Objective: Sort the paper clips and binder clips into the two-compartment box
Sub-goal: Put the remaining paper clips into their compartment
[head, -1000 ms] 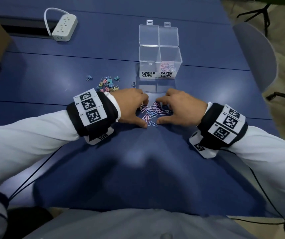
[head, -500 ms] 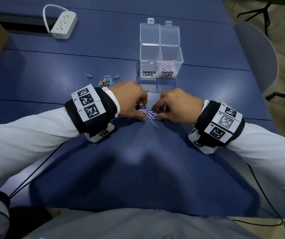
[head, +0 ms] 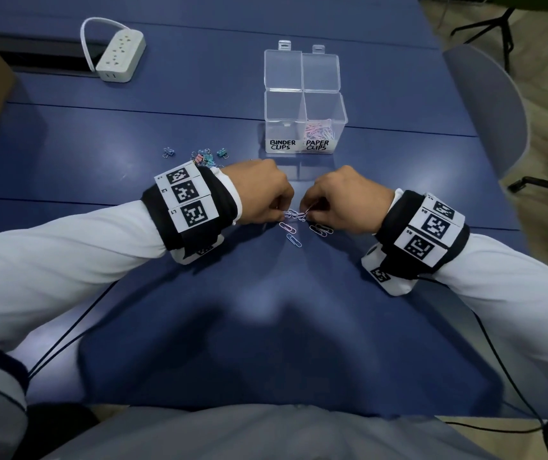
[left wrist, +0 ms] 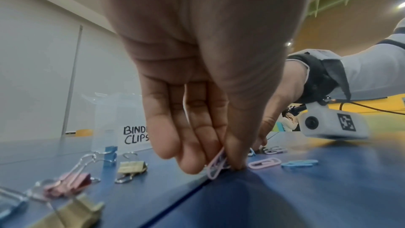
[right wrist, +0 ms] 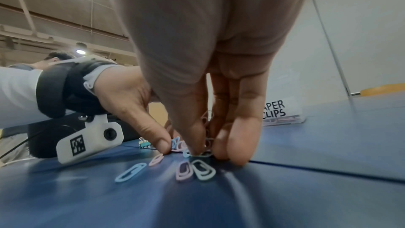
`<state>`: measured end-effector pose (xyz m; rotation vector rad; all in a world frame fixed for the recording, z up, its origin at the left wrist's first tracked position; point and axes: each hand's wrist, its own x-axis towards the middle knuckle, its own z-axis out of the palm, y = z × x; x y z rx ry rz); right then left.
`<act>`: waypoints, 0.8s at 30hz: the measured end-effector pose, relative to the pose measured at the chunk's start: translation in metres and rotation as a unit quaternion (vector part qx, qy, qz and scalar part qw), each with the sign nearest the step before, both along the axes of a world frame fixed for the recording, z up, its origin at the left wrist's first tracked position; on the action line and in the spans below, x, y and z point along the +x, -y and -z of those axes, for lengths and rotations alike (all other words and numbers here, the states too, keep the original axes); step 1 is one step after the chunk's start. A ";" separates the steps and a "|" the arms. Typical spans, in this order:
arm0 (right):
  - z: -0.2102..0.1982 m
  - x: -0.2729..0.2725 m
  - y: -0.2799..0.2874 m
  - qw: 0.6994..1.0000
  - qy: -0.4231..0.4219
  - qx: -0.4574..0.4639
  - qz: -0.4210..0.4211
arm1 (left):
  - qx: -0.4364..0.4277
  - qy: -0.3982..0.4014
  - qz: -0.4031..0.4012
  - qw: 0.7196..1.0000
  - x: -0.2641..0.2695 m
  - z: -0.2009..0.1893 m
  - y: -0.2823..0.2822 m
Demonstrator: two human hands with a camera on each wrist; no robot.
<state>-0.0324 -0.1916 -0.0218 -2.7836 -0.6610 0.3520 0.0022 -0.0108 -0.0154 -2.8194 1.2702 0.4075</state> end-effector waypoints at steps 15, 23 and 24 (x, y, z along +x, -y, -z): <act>-0.067 0.053 0.037 0.960 0.085 0.192 0.186 | -0.188 -0.036 -0.060 0.980 0.012 -0.043 -0.014; -0.052 0.107 0.029 0.961 0.046 0.117 0.246 | -0.305 -0.019 -0.155 0.940 0.057 -0.065 0.011; -0.051 0.107 0.030 0.962 0.046 0.118 0.243 | -0.323 -0.029 -0.169 0.931 0.063 -0.066 0.015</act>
